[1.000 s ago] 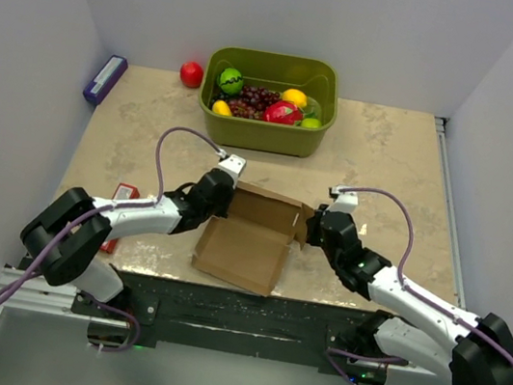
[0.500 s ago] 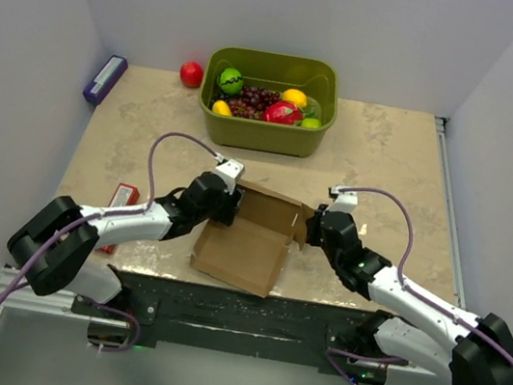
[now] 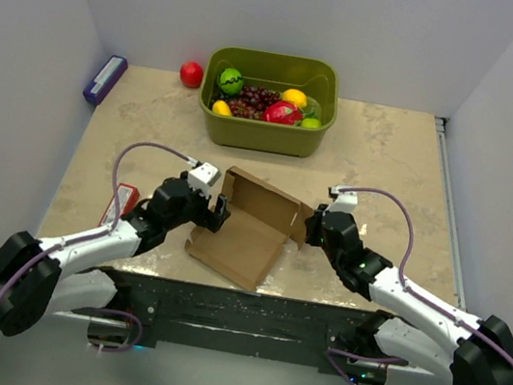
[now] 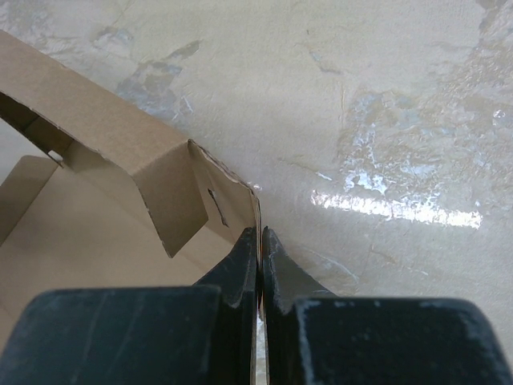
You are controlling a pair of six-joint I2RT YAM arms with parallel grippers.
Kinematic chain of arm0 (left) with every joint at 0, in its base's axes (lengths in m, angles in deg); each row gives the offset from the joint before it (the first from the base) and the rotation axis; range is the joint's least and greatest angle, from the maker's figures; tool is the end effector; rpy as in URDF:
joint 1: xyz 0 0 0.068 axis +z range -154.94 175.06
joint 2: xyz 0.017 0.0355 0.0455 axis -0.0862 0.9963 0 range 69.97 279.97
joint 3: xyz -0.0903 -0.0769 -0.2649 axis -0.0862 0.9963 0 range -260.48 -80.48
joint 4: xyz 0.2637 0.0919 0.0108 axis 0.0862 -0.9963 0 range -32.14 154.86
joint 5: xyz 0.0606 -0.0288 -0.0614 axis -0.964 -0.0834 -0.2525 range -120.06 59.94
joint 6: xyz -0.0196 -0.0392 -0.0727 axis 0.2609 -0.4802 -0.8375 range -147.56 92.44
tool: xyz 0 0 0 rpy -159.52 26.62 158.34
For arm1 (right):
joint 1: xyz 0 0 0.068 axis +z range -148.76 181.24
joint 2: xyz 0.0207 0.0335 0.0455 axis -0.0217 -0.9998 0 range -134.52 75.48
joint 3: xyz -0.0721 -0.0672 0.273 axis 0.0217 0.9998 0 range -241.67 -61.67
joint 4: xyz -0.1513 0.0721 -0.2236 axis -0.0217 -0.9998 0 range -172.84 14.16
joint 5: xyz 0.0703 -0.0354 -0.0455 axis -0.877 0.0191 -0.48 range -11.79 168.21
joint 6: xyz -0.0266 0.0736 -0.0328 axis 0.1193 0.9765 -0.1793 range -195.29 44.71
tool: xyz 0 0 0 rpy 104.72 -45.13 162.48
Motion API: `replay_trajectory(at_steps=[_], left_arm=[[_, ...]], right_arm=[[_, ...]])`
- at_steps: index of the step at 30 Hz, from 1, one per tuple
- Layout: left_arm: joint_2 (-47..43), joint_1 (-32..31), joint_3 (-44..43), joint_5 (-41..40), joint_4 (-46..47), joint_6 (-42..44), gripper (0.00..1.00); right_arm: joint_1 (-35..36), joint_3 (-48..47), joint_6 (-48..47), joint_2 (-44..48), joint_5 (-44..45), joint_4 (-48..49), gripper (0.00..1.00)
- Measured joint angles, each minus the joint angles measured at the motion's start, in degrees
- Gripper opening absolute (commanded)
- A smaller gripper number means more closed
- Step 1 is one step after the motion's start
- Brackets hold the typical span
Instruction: Fold the paper box
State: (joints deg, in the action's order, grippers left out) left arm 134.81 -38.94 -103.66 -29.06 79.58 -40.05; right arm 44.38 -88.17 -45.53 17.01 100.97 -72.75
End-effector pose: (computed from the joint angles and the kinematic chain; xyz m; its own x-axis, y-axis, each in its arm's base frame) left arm 0.2230 -0.1520 0.1706 -0.4905 0.0699 -0.8686 0.4770 0.8557 -0.2005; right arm 0.2046 0.1523 0.1960 -0.4963 0.1623 -0.8529 -0.1578 0.9491 0.2725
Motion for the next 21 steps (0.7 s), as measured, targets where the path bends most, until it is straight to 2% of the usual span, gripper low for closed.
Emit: replay_trajectory(at_steps=[8,13,21], left_arm=[[-5.0,10.8,7.9,8.0,10.8,-0.4,0.73],[-0.4,15.1,8.5,14.6,19.2,-0.4,0.64],[7.5,17.2,8.1,21.9,28.6,0.2,0.54]], right_arm=[[0.0,0.0,-0.5,0.0,-1.3,0.5,0.00],[0.0,0.3,-0.9,0.2,-1.5,0.8,0.00],[0.0,0.5,-1.4,0.5,-2.2,0.9,0.00]])
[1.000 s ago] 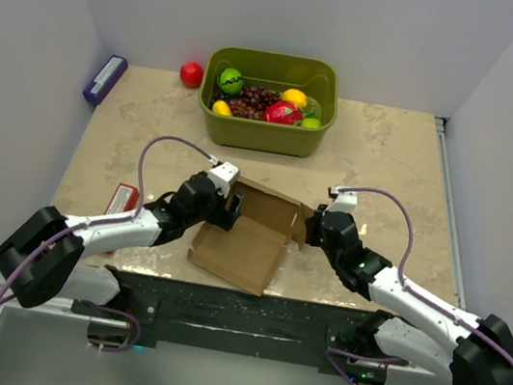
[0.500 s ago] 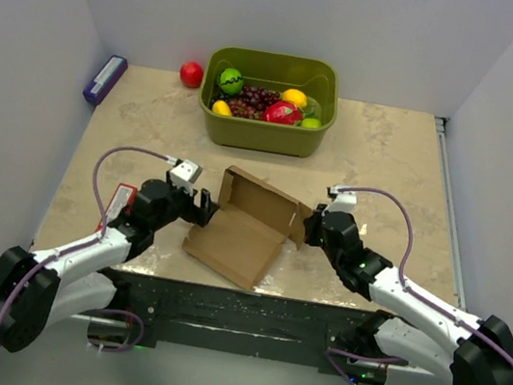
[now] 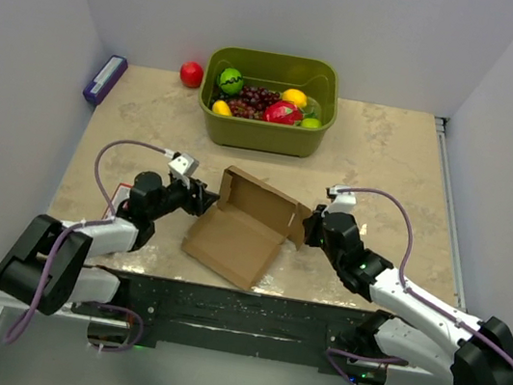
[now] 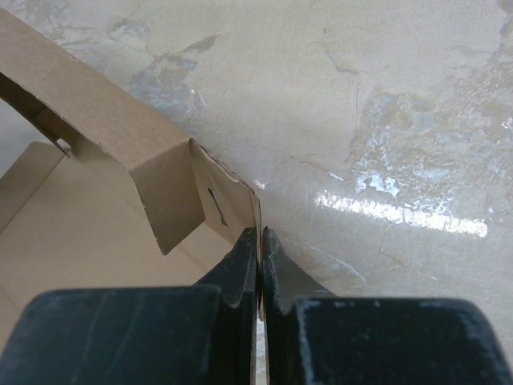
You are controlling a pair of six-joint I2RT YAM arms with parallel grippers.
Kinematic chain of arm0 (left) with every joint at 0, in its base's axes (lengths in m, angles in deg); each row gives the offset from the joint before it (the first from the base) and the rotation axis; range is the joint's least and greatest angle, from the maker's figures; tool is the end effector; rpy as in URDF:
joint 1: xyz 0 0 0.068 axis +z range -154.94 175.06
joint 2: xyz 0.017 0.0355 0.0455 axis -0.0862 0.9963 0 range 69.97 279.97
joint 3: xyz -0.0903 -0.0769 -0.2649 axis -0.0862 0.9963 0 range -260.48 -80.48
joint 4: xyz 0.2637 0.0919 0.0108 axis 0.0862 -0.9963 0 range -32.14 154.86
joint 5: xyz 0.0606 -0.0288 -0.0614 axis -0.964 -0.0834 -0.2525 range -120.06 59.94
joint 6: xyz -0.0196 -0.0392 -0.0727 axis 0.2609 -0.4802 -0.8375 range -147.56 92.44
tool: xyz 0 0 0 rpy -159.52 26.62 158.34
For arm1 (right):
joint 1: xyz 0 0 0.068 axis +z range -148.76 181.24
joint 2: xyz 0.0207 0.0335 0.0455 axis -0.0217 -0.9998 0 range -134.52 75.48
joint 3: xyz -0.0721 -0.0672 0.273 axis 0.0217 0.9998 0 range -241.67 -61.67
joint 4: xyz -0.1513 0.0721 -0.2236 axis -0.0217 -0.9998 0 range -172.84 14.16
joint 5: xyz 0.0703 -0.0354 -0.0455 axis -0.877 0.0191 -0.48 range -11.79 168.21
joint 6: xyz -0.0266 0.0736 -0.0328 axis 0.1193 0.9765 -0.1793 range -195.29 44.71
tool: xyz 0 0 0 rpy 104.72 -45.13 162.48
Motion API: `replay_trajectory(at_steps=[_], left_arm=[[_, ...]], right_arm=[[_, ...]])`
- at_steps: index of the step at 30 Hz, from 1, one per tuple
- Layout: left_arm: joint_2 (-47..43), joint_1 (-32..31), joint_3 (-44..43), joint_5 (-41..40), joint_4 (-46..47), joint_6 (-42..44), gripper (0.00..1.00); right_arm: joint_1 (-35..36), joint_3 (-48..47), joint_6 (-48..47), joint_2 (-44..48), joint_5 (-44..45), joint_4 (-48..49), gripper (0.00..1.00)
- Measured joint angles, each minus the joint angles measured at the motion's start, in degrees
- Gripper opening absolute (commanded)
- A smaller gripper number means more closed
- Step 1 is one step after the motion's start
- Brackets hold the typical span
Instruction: Fold the paper box
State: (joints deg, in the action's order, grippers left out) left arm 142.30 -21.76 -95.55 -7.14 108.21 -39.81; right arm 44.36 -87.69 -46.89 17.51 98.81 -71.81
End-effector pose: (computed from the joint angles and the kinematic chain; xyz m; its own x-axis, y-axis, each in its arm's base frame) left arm 0.2465 -0.1049 0.1581 -0.3583 -0.0960 -0.9287 0.5650 0.7696 -0.2975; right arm 0.2028 0.1541 0.1964 -0.4971 0.1446 -0.8556 -0.2006 0.9402 0.2754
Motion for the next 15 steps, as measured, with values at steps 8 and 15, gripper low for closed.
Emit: replay_trajectory(at_steps=[8,15], left_arm=[[7.6,0.6,-3.7,4.0,5.6,1.4,0.51],[12.2,0.7,-6.3,5.4,8.2,2.8,0.46]], right_arm=[[0.0,0.0,-0.3,-0.4,-0.7,0.6,0.00],[0.0,0.0,-0.6,-0.9,-0.7,0.9,0.00]])
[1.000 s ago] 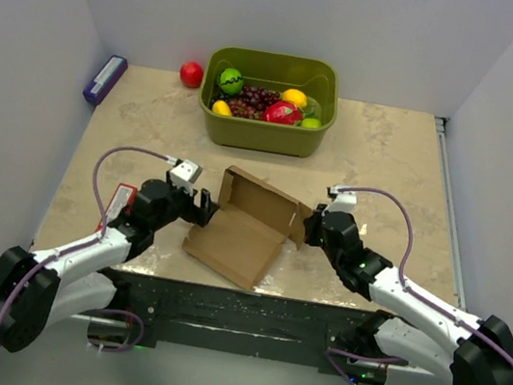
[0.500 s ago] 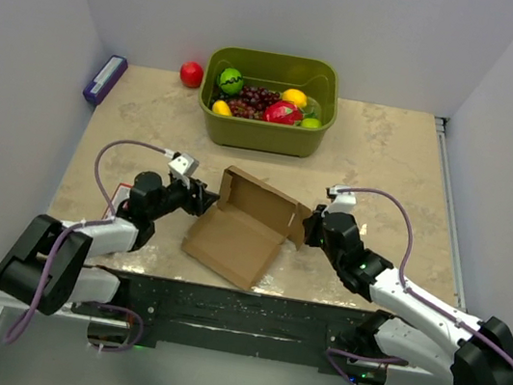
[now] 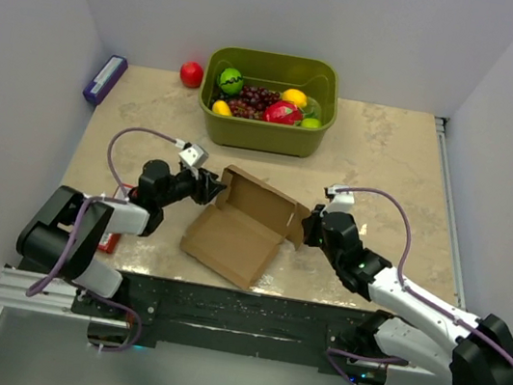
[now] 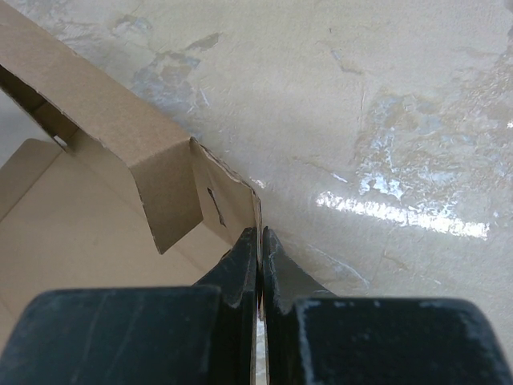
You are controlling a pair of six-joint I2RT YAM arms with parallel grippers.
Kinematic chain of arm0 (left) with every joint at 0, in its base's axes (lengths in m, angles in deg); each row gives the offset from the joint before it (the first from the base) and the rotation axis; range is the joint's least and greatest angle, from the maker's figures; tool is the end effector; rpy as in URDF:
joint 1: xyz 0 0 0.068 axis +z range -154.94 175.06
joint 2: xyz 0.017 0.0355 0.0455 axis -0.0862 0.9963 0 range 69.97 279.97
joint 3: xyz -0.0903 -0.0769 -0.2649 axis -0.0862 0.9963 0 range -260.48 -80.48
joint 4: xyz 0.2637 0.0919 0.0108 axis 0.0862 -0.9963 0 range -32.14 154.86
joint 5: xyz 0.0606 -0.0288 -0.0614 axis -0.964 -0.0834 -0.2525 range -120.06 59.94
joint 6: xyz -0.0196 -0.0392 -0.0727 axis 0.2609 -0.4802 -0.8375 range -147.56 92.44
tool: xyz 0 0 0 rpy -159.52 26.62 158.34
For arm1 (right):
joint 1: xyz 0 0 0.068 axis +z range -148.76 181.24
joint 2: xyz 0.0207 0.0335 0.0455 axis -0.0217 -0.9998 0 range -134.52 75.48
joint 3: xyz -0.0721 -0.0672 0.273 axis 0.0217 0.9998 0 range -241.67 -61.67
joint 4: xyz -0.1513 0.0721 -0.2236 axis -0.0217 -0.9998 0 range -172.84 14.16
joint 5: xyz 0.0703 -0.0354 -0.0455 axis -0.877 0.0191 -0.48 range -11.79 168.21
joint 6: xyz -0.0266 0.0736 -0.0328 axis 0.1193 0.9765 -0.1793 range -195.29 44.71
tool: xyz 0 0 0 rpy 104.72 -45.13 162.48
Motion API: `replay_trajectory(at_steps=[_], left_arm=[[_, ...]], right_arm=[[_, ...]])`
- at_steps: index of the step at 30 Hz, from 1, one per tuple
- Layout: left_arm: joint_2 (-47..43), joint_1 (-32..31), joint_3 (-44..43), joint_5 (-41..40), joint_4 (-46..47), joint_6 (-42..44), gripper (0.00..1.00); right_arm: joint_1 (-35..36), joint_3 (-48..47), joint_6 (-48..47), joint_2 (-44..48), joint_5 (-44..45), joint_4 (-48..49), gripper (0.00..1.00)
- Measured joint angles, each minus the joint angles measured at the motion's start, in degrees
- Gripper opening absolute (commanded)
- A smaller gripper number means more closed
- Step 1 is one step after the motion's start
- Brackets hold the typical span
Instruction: Fold the paper box
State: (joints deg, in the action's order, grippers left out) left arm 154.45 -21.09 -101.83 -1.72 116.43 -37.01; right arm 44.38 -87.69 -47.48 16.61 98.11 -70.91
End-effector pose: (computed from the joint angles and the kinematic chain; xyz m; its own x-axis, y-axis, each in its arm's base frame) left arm 0.2808 -0.1182 0.1576 -0.3035 -0.0627 -0.9508 0.6503 0.7156 -0.2548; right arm 0.2041 0.1566 0.1946 -0.4998 0.1329 -0.8559 -0.2151 0.9381 0.2713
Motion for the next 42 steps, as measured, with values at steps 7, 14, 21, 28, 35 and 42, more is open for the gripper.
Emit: replay_trajectory(at_steps=[7,14,21,28,35,42], left_arm=[[3.5,0.0,-1.6,1.4,2.1,1.1,0.43],[7.3,0.0,-4.0,3.2,3.3,1.8,0.43],[9.6,0.0,-5.9,4.9,3.6,2.9,0.36],[11.8,0.4,-6.8,6.2,4.9,3.2,0.24],[12.8,0.5,-7.6,6.3,5.2,3.3,0.12],[13.6,-0.3,-8.1,5.1,6.0,3.7,0.00]], right_arm=[[0.0,0.0,-0.1,-0.1,0.0,0.3,0.00],[0.0,0.0,-0.3,-0.8,-0.1,0.7,0.00],[0.0,0.0,-0.5,-0.8,-0.2,1.0,0.00],[0.0,0.0,-0.9,-0.8,-0.6,1.2,0.00],[0.0,0.0,-1.3,-0.8,-0.5,1.1,0.00],[0.0,0.0,-1.5,-0.8,-0.4,1.0,0.00]])
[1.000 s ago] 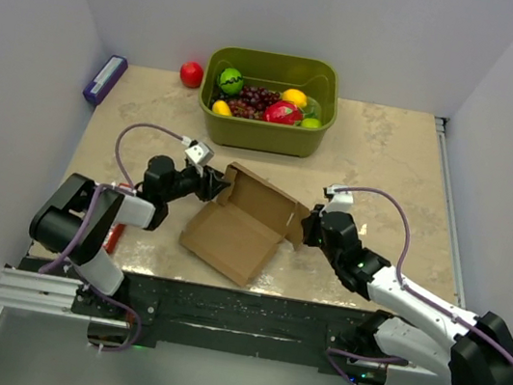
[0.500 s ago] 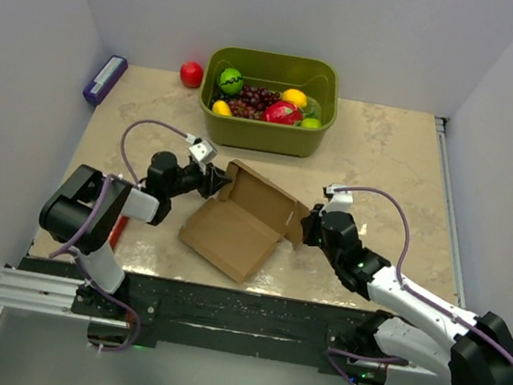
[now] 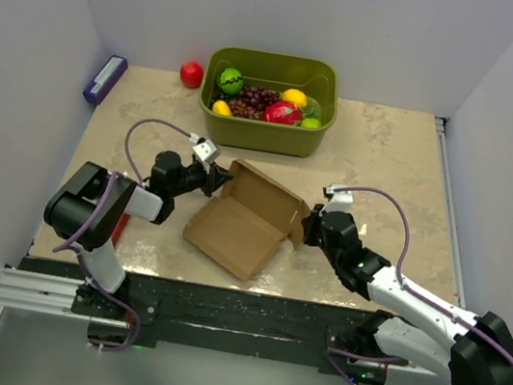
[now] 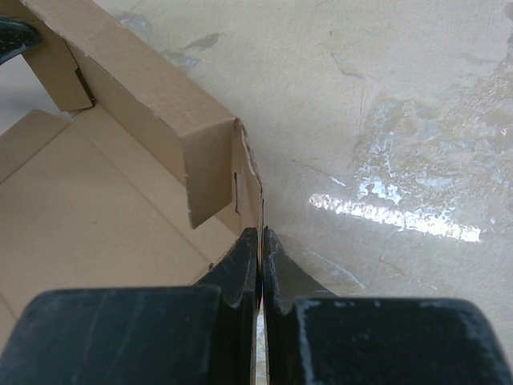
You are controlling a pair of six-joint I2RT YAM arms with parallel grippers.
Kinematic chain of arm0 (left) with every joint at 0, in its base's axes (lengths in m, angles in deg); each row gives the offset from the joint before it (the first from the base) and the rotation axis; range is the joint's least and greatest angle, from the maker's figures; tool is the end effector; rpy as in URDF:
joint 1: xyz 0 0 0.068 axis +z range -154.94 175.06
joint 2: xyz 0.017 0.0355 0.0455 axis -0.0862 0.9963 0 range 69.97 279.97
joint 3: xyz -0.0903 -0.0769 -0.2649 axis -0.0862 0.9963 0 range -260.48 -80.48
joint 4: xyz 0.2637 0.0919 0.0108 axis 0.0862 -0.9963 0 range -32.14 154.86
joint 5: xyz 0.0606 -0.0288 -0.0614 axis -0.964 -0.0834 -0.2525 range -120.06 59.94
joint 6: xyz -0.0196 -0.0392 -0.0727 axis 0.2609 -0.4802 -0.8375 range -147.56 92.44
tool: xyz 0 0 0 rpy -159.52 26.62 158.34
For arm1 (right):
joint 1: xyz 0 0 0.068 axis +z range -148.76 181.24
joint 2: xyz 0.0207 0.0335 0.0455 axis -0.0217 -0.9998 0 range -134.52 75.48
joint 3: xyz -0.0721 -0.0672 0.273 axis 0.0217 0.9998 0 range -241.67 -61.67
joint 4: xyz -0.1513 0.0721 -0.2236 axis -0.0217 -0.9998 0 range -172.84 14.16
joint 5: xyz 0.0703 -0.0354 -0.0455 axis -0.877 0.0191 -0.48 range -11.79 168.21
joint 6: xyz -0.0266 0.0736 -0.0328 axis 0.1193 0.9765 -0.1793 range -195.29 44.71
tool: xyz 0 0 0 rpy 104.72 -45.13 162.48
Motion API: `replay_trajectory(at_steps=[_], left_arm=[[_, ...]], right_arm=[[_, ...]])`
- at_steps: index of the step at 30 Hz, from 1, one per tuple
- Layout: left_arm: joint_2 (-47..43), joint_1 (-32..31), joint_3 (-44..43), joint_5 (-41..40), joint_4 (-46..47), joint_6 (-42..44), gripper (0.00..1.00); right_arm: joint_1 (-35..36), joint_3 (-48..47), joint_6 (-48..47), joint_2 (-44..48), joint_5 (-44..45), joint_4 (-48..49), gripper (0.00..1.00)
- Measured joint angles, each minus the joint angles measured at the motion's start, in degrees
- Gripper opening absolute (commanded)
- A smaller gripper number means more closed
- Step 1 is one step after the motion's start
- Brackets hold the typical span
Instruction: Fold the paper box
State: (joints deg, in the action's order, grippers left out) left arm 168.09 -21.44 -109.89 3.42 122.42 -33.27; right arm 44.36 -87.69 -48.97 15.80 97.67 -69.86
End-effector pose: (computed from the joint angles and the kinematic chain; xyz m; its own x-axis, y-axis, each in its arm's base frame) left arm 0.3194 -0.1375 0.1419 -0.2598 -0.0097 -0.9656 0.7335 0.6484 -0.2039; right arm 0.2056 0.1587 0.1935 -0.4943 0.1100 -0.8623 -0.2342 0.9384 0.2540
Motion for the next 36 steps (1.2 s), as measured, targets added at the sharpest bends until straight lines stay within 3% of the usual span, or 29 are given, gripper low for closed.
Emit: replay_trajectory(at_steps=[8,9,10,13,16,26,36], left_arm=[[-2.4,-7.1,1.2,-14.8,-0.9,3.6,0.00],[-3.2,-8.2,2.2,-17.3,-0.7,3.9,0.00],[-4.1,-9.3,3.5,-19.7,-0.2,4.1,0.00],[-6.4,-11.6,7.1,-23.7,1.9,3.8,0.00],[-8.0,-13.2,10.1,-25.2,4.3,3.2,0.00],[-9.4,-18.9,17.4,-34.0,13.5,0.8,0.00],[-3.7,-23.4,13.1,-44.8,16.5,-0.7,0.00]], right_arm=[[0.0,0.0,0.2,0.1,1.2,-0.7,0.02],[0.0,-0.1,0.4,0.1,1.6,-1.0,0.08],[0.0,-0.3,0.7,0.1,2.0,-1.5,0.24],[0.0,-1.3,1.9,0.2,2.4,-3.4,0.52],[0.0,-2.6,2.7,1.5,2.7,-6.4,0.64],[0.0,-9.7,4.7,12.0,7.4,-13.7,0.65],[1.1,-21.6,4.7,-6.1,10.2,-7.4,0.56]])
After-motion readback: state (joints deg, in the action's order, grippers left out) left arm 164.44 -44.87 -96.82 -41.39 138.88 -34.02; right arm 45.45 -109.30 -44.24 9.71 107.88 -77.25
